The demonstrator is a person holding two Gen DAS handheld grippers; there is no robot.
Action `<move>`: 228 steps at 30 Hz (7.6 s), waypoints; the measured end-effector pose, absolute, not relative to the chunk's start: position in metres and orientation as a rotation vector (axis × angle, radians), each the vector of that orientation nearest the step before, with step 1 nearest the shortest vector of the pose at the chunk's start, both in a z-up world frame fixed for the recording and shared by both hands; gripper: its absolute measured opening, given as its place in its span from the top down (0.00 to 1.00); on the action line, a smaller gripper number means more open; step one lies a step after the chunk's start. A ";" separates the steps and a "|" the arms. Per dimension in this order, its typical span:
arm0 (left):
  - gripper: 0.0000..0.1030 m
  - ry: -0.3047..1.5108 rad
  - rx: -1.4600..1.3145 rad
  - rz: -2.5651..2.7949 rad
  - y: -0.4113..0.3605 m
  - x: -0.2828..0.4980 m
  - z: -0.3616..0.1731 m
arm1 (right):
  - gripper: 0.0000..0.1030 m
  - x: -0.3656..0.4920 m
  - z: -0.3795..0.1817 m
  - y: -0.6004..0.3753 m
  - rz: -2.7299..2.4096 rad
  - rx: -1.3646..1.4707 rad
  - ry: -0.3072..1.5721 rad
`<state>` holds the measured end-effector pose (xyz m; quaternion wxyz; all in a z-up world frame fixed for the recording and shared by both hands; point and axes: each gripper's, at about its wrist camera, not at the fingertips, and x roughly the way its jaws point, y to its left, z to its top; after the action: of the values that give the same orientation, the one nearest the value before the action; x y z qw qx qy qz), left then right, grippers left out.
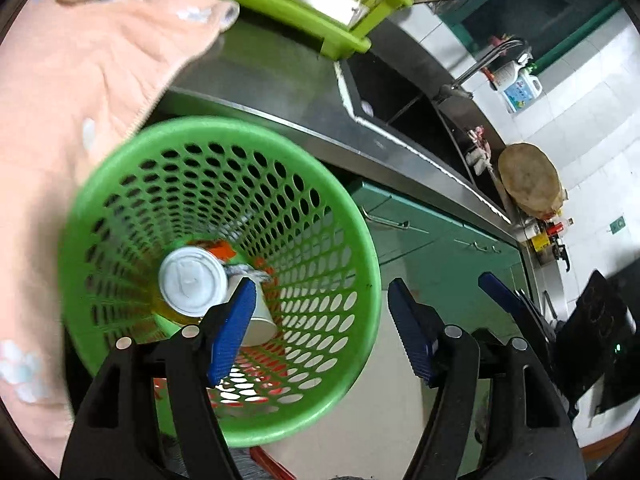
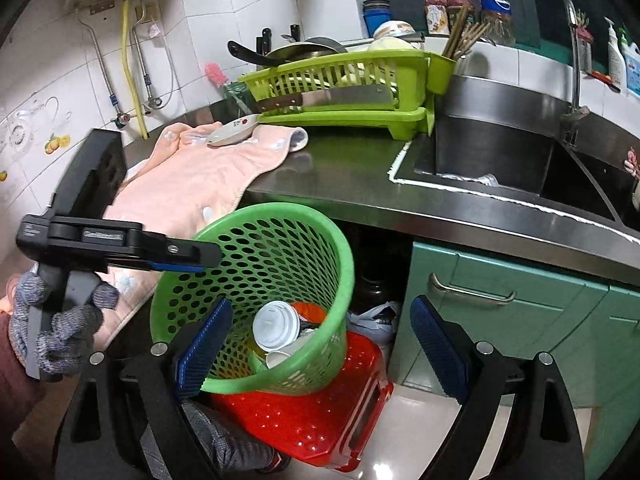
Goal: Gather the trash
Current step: 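Move the white paper cup over the green basket and open the left gripper, then grasp the red printed cup with the left gripper while the right gripper grasps the Coca-Cola can, then drop the Coca-Cola can into the green basket with the right gripper while the left gripper carries the red cup, then lower the red printed cup into the green basket and open the left gripper, then reach the left gripper to the blue-and-white can and close on it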
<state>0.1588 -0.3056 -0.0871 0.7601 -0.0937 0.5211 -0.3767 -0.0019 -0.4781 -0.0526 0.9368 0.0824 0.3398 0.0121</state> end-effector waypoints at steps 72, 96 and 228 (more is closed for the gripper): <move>0.23 0.885 -1.014 0.508 0.309 0.018 -0.058 | 0.15 0.112 -0.080 0.061 1.085 -0.637 0.850; 0.25 0.895 -1.098 0.487 0.312 0.029 -0.080 | 0.33 0.085 -0.073 0.049 1.055 -0.572 0.807; 0.35 0.945 -0.185 -0.319 -0.094 0.123 -0.018 | 0.23 0.080 -0.046 -0.340 0.258 0.051 0.792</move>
<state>0.1231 -0.0942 -0.0181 0.8741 -0.0884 0.4524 -0.1529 0.0800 -0.3403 -0.0460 0.9142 0.0246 0.3845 0.1255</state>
